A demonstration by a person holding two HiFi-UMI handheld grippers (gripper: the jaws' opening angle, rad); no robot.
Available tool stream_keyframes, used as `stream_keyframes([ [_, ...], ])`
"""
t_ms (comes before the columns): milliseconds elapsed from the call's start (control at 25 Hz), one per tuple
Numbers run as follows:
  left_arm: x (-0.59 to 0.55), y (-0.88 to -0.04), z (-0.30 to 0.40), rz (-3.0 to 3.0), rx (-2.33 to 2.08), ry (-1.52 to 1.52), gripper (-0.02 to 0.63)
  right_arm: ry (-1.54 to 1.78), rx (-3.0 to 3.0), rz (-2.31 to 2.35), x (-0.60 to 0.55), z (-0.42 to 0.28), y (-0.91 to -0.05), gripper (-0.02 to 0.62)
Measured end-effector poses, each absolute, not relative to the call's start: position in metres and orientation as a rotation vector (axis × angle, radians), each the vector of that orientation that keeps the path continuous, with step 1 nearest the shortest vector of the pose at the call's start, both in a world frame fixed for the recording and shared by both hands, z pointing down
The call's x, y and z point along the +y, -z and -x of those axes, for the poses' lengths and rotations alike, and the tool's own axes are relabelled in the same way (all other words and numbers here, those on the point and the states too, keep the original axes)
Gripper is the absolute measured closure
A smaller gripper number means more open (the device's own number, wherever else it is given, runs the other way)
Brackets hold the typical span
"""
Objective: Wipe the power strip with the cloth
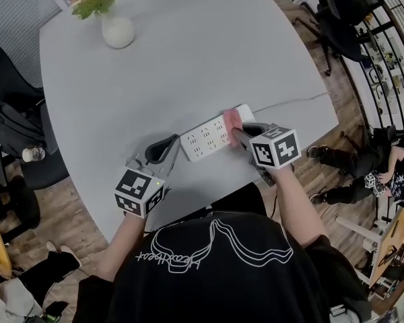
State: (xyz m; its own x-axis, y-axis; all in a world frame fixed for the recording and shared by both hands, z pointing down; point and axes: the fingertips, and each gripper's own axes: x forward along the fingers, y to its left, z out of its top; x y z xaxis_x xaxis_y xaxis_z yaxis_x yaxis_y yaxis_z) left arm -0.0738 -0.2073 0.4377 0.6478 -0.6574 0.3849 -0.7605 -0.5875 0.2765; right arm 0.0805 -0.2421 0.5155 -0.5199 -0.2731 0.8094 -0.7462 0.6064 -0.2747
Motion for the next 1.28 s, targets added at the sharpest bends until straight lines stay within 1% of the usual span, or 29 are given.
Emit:
stream_keyframes([
  [480, -0.222, -0.442, 0.063, -2.433, -1.098, -0.329, 0.593, -0.817, -2.024, -0.994, -0.271, -0.141, -0.514, 0.543],
  [800, -0.222, -0.449, 0.063, -2.416, -1.099, -0.356, 0.593, -0.879, -2.058, -1.044, -0.276, -0.148, -0.510, 0.546],
  [1040, -0.222, -0.447, 0.068, -2.424, -1.142, -0.377, 0.592, -0.899, -2.190, -1.005, -0.268, -0.118, -0.477, 0.549],
  [1280, -0.214, -0.447, 0.087, -2.366, -1.219, -0.377, 0.592, -0.924, -2.330, -0.830, -0.247, -0.058, -0.459, 0.548],
])
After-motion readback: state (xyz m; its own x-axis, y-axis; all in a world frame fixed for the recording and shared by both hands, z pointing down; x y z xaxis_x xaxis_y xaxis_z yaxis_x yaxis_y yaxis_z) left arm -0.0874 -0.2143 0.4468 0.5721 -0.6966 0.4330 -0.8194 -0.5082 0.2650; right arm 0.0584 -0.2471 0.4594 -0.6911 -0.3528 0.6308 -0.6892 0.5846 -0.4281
